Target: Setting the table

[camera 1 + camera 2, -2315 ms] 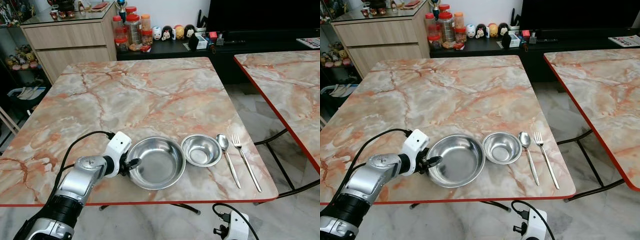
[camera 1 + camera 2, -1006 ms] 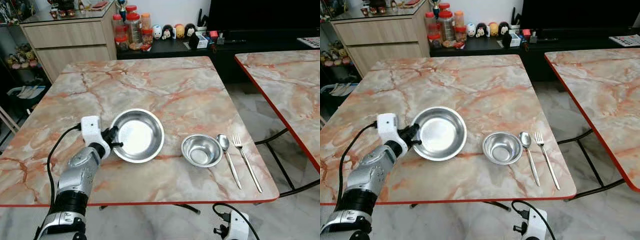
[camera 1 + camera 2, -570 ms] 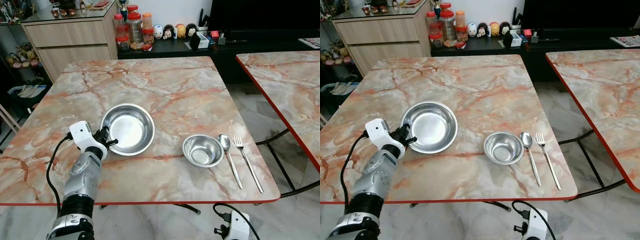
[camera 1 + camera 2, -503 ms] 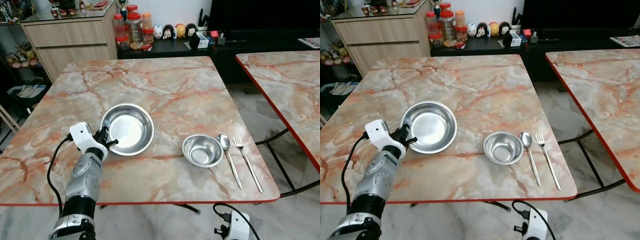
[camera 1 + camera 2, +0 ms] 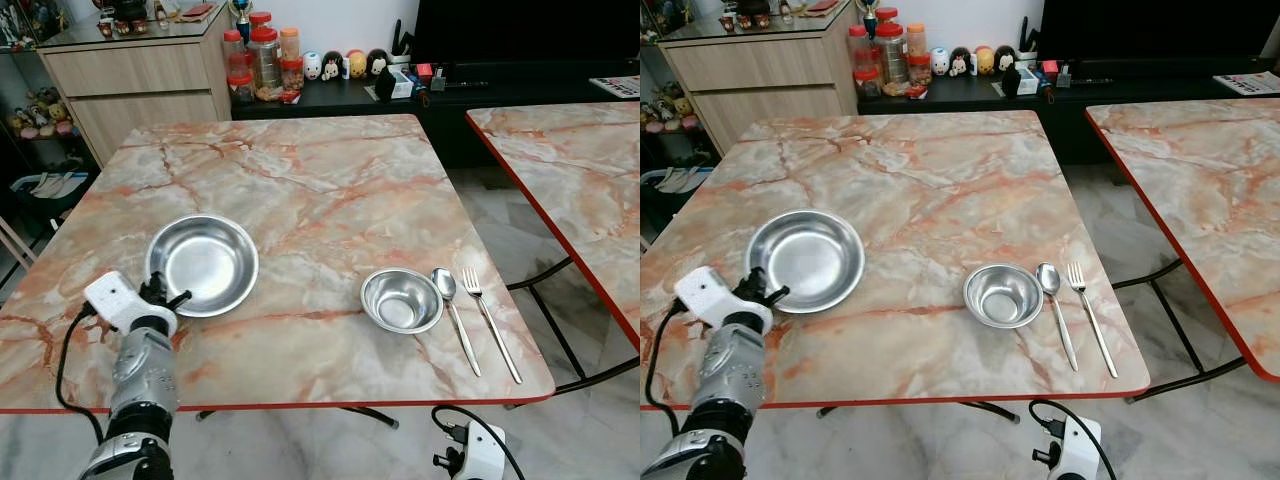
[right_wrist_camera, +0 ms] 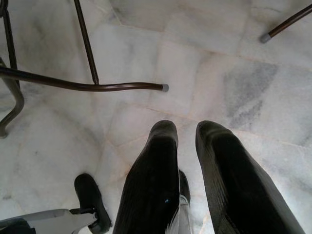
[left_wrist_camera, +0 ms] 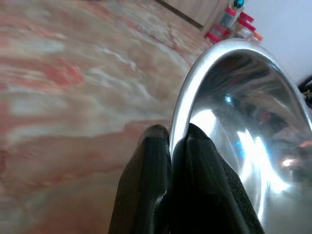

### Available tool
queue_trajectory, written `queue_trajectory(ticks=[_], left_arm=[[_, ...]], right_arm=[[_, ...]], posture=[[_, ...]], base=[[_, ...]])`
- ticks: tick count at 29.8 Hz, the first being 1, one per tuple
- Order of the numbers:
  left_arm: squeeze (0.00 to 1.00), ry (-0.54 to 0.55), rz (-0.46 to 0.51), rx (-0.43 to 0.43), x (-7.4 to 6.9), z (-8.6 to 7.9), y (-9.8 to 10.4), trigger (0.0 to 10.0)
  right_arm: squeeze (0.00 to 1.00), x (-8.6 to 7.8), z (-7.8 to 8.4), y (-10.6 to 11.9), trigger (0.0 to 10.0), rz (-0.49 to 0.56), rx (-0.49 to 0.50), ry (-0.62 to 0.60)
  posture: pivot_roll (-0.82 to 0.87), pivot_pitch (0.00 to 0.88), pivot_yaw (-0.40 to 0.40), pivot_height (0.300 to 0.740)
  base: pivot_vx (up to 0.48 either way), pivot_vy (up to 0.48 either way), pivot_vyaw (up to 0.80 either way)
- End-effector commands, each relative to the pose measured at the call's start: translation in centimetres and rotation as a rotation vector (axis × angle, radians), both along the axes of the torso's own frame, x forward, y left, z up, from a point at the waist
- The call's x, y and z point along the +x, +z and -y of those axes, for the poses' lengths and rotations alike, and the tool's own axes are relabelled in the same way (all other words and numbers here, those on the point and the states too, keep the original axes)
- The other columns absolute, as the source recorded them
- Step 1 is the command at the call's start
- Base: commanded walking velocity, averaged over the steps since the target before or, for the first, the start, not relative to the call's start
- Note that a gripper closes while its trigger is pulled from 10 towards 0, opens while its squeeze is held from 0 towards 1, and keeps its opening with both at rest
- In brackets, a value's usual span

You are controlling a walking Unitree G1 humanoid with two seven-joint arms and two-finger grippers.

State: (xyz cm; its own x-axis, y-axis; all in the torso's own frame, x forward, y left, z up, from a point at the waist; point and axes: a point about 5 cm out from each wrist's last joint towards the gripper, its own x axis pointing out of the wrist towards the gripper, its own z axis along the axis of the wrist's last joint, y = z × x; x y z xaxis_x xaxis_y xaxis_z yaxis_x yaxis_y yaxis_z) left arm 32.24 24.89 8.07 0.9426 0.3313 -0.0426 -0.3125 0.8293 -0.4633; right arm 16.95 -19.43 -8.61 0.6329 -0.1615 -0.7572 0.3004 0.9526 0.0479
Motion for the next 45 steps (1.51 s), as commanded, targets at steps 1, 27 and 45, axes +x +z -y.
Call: queue_trajectory(ticks=[1, 27, 45], left_arm=[[0.0, -0.072, -0.037, 0.084, 0.0, 0.9, -0.5, 10.0], [0.0, -0.125, 0.159, 0.144, 0.7, 3.0, 2.7, 10.0], [0.0, -0.122, 0.16, 0.127, 0.7, 2.9, 2.8, 10.0]], right_arm=[[0.0, 0.2, -0.1, 0.1, 10.0, 0.016, 0.008, -0.004], [0.0, 0.4, 0.1, 0.3, 10.0, 0.03, 0.006, -0.013], [0.0, 0.3, 0.1, 0.2, 10.0, 0.03, 0.007, -0.013]], posture=[[-0.03, 0.0, 0.039, 0.74], [-0.03, 0.0, 0.025, 0.74], [-0.03, 0.0, 0.024, 0.74]], base=[[0.0, 0.0, 0.0], [0.0, 0.0, 0.0], [0.0, 0.0, 0.0]])
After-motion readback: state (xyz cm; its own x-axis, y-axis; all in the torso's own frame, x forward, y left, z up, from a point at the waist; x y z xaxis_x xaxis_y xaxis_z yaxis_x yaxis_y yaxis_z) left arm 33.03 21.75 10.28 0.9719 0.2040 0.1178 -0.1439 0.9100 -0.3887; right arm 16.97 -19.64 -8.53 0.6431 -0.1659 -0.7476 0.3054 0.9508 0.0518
